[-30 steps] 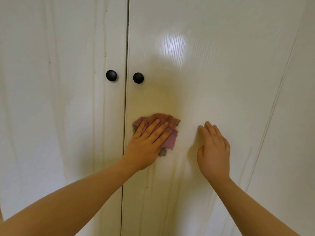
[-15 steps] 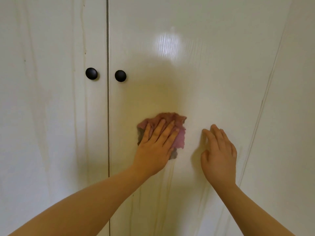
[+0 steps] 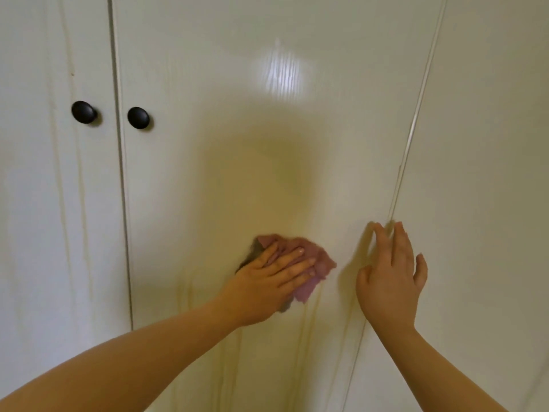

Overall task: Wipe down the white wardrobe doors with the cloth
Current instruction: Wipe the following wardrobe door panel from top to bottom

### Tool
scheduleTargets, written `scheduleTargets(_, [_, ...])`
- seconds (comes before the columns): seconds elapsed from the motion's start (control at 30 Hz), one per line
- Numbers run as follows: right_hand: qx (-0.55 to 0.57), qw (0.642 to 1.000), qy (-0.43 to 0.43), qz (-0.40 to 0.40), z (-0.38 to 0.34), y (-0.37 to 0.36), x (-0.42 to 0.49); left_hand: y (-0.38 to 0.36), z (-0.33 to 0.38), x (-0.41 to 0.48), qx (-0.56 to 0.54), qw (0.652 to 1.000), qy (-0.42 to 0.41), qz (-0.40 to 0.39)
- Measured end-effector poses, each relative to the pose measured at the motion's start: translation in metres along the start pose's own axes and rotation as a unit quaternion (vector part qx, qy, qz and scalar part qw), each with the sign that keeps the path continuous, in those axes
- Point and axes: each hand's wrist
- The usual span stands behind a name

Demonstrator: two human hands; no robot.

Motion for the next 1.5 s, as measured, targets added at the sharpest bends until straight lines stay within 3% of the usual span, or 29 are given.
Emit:
scheduleTargets(0.07, [-0.003, 0.999, -0.007, -0.046, 0.009, 0.004, 0.003, 0.002, -0.006, 0.005, 0.015, 1.000, -0.018, 0.004])
scheduleTargets(0.17, [-0.007, 0.995, 0.009, -0.095, 0.020, 0.004, 0.004, 0.010, -0.006, 0.036, 0.001, 0.992, 0.119, 0.033])
scheduleTargets(0.23, [-0.007, 0.995, 0.025, -0.095, 0.022, 0.002, 0.004, 0.009, 0.006, 0.044, -0.011, 0.987, 0.159, 0.028])
scheduleTargets(0.37, [-0.039, 0.993, 0.062, -0.095, 0.034, 0.001, 0.006, -0.002, 0.038, 0.021, -0.012, 0.999, 0.001, -0.029])
scheduleTargets(0.47, [-0.065, 0.990, 0.083, -0.088, 0.038, 0.008, 0.007, 0.000, 0.031, 0.030, 0.012, 0.999, -0.030, -0.013])
scheduleTargets(0.6, [-0.065, 0.988, 0.094, -0.102, 0.046, 0.008, 0.007, 0.008, 0.027, 0.062, -0.008, 0.990, 0.141, 0.008])
scheduleTargets(0.63, [-0.071, 0.987, 0.101, -0.106, 0.047, 0.009, 0.007, 0.007, 0.036, 0.060, -0.013, 0.991, 0.136, 0.001])
scheduleTargets(0.73, [-0.083, 0.974, 0.132, -0.164, 0.050, 0.019, 0.010, 0.001, 0.062, 0.034, -0.018, 0.999, -0.007, -0.048])
scheduleTargets(0.8, [-0.061, 0.965, 0.131, -0.221, 0.051, 0.030, 0.012, 0.002, 0.057, 0.032, -0.009, 0.997, -0.047, -0.061])
scheduleTargets(0.83, [-0.050, 0.964, 0.133, -0.223, 0.052, 0.031, 0.013, 0.002, 0.050, 0.039, 0.000, 0.998, -0.041, -0.048])
scheduleTargets(0.93, [0.017, 0.968, 0.121, -0.218, 0.052, 0.031, 0.015, 0.014, 0.023, 0.084, -0.008, 0.994, 0.106, 0.003])
scheduleTargets(1.0, [0.080, 0.971, 0.103, -0.202, 0.051, 0.029, 0.015, 0.017, 0.014, 0.105, -0.011, 0.989, 0.147, 0.030])
scheduleTargets(1.03, [0.104, 0.973, 0.085, -0.187, 0.052, 0.029, 0.010, 0.014, 0.019, 0.102, -0.007, 0.992, 0.122, 0.026])
scheduleTargets(1.1, [0.128, 0.979, 0.053, -0.149, 0.055, 0.029, 0.007, 0.004, 0.035, 0.088, -0.003, 1.000, -0.004, -0.006])
scheduleTargets(1.17, [0.122, 0.978, 0.046, -0.161, 0.056, 0.028, 0.002, 0.003, 0.044, 0.073, -0.019, 0.992, -0.119, -0.039])
scheduleTargets(1.23, [0.122, 0.980, 0.052, -0.151, 0.057, 0.028, 0.003, 0.004, 0.034, 0.080, 0.007, 0.992, -0.122, -0.028])
scheduleTargets(1.37, [0.106, 0.983, 0.049, -0.141, 0.055, 0.021, 0.002, 0.009, 0.033, 0.096, -0.025, 0.999, 0.048, 0.002])
scheduleTargets(1.43, [0.115, 0.980, 0.039, -0.157, 0.051, 0.019, -0.001, 0.004, 0.054, 0.084, -0.051, 0.999, 0.016, 0.002])
scheduleTargets(1.5, [0.107, 0.978, 0.037, -0.176, 0.051, 0.021, -0.001, 0.000, 0.063, 0.072, -0.063, 0.994, -0.085, -0.019])
Point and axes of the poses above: each hand's wrist, its own x-axis towards the middle knuckle, its own y-axis out of the back of the hand, z = x × y, and after that the axes turned 4 degrees about x, right-handed
